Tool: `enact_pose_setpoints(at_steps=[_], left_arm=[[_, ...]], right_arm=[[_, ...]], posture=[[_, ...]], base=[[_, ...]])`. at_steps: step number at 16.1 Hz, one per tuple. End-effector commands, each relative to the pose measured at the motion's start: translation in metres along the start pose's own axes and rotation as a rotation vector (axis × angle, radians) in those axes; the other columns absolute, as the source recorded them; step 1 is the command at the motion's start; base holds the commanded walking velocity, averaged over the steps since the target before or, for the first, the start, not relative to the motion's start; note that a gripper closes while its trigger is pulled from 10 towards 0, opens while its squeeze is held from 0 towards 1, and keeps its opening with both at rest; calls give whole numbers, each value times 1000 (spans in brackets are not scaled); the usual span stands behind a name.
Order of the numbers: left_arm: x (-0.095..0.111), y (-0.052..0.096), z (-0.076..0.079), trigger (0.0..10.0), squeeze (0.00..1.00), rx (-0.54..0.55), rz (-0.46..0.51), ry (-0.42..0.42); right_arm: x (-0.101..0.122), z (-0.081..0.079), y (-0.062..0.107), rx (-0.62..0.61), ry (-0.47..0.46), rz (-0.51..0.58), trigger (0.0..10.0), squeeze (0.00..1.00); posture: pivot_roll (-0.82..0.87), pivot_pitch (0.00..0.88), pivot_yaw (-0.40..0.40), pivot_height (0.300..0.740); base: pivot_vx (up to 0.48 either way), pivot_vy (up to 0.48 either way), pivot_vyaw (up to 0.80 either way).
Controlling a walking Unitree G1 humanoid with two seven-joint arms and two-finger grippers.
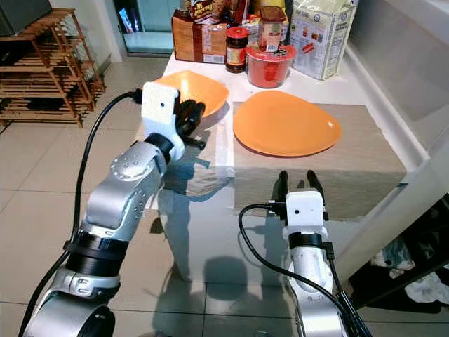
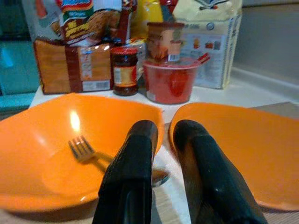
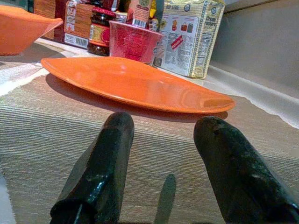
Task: Setting the table
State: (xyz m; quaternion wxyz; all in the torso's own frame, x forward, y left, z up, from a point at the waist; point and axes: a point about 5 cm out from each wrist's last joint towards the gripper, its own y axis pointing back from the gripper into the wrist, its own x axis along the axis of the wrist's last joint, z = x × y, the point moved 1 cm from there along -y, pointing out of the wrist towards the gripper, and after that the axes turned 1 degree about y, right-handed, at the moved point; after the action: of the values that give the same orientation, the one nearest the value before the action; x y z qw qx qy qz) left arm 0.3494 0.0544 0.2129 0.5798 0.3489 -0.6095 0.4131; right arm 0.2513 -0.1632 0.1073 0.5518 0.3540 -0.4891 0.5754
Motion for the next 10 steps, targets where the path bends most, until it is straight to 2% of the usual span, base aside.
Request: enact_pose_setpoints(at_steps=[1,6,7,8,10], left_arm=[[7,-4,6,10000,0,-30,18,-8],[14,-7,25,10000,0,-93,39,7],[13,-6,30,10000,749,-110,40,4],[11,-5,33,10000,1000,-131,37,9],[11,-5,36,10000,1000,-150,42,-4]], right_arm=[[3,-1,-3,2,10,13,10000,0],[3,-1,-2,0,9,11,10000,0],[3,-1,-2,1,9,11,10000,0],[2,-1,-3,0,9,10,10000,0],[2,-2,-3,0,9,9,10000,0]], posture=[[-28,0,52,722],[-30,0,53,722],[-30,0,53,722],[-30,0,53,722],[-29,0,54,722]], base=[[0,0,0],[0,0,0],[0,0,0],[0,0,0],[0,0,0]])
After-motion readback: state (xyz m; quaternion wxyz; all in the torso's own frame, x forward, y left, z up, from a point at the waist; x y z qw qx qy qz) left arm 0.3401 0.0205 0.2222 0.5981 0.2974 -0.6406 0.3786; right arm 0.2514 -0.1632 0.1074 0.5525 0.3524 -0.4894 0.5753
